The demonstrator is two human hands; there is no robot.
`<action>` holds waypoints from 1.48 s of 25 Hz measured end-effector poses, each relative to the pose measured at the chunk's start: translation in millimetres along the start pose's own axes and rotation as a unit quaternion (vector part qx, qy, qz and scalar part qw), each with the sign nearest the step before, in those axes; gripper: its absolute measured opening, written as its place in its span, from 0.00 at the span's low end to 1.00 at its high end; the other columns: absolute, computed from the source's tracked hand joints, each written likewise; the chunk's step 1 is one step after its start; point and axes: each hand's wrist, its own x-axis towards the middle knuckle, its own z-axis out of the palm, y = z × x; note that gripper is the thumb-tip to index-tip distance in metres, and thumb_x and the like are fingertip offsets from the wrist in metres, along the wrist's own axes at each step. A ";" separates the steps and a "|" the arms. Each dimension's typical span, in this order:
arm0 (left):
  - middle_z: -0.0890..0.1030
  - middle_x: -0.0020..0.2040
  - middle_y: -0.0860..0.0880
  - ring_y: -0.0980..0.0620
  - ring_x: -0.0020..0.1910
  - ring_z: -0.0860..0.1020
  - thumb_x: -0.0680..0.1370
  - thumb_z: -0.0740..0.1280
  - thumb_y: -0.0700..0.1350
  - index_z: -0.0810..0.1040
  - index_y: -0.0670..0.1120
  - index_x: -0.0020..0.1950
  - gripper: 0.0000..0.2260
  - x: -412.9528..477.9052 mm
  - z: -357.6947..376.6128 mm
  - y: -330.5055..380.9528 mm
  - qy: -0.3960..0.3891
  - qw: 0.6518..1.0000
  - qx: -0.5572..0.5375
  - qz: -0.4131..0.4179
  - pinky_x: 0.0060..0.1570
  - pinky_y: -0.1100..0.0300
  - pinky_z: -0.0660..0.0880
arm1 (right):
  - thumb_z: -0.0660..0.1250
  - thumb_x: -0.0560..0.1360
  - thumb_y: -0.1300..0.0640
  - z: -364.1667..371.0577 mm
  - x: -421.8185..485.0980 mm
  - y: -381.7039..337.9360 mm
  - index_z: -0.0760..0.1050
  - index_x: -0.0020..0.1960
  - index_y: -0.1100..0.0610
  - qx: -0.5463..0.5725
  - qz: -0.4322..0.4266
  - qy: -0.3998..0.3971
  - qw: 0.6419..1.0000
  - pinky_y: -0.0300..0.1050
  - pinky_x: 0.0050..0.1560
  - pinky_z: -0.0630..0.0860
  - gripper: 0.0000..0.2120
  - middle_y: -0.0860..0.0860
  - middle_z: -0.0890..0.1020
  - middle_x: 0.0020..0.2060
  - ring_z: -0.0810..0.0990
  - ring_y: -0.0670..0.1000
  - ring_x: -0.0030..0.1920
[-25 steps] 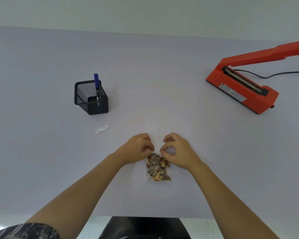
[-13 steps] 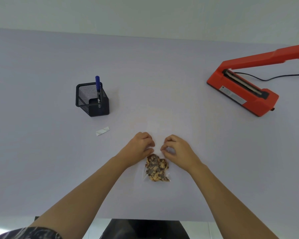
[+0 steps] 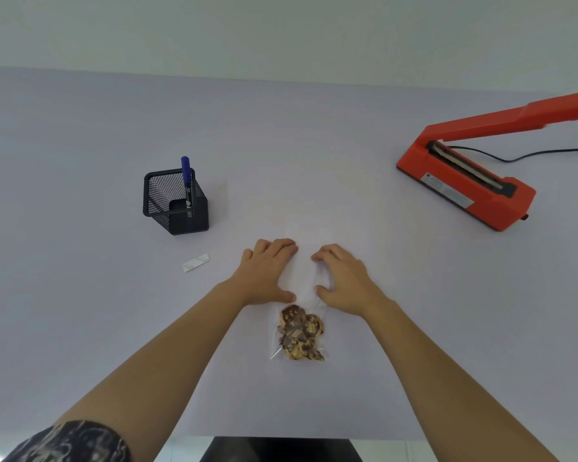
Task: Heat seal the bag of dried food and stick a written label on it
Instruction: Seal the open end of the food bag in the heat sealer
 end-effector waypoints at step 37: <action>0.58 0.74 0.53 0.49 0.71 0.55 0.62 0.67 0.56 0.58 0.48 0.74 0.42 26.7 -16.0 10.8 -0.024 0.992 -0.106 -0.071 0.62 0.51 0.56 | 0.73 0.63 0.61 -11.6 24.7 -0.4 0.54 0.73 0.57 0.123 0.066 -0.043 0.989 0.52 0.69 0.61 0.44 0.50 0.57 0.72 0.57 0.52 0.72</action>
